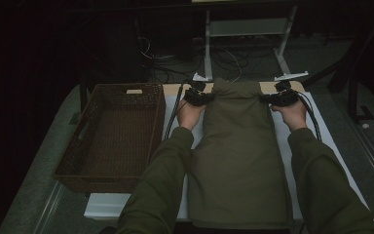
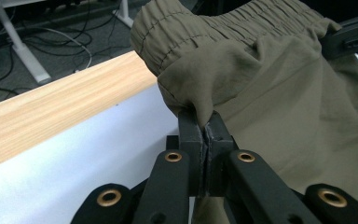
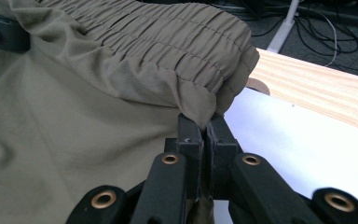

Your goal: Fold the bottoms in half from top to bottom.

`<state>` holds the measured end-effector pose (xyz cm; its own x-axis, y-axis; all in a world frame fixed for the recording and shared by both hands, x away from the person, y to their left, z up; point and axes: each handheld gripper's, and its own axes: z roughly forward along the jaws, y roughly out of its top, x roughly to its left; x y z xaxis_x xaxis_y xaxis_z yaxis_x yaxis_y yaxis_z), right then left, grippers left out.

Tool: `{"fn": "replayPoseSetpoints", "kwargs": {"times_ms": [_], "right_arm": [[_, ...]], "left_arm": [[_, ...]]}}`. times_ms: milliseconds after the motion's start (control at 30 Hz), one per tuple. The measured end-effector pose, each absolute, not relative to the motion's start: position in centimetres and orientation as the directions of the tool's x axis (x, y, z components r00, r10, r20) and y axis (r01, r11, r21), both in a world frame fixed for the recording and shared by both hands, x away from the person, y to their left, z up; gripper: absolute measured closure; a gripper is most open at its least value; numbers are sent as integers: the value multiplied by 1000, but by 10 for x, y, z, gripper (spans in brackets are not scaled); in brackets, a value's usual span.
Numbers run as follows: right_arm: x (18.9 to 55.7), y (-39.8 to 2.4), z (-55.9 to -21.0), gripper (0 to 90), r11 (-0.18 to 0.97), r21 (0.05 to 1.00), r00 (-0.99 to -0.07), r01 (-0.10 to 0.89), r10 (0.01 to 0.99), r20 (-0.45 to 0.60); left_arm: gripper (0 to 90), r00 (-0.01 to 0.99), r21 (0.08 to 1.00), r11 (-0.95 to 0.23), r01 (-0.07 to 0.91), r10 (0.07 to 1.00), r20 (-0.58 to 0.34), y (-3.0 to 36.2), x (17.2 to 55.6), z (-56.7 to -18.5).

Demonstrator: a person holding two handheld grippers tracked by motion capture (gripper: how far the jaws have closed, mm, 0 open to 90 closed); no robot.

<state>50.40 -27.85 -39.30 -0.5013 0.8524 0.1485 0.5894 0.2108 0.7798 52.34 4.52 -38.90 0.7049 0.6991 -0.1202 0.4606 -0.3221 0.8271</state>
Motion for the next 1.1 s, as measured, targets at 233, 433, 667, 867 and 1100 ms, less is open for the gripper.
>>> {"fn": "replayPoseSetpoints", "kwargs": {"times_ms": [233,433,667,867,1100], "right_arm": [[489,-285,-393,858,199,797,-524,571,835,167],[477,-289,-396,858,195,802,-546,565,817,186],[462,-287,-394,857,204,801,-557,563,809,186],[451,-283,-395,857,220,802,-559,556,813,165],[436,-281,-405,858,220,803,-561,553,811,165]], "left_arm": [[879,731,843,-323,431,673,-116,47,508,-386],[879,739,847,-316,428,661,-127,50,495,-385],[879,747,839,-340,424,656,-112,52,478,-382],[879,753,832,-348,432,647,-120,55,464,-383],[879,765,826,-362,431,632,-122,57,451,-387]]}}
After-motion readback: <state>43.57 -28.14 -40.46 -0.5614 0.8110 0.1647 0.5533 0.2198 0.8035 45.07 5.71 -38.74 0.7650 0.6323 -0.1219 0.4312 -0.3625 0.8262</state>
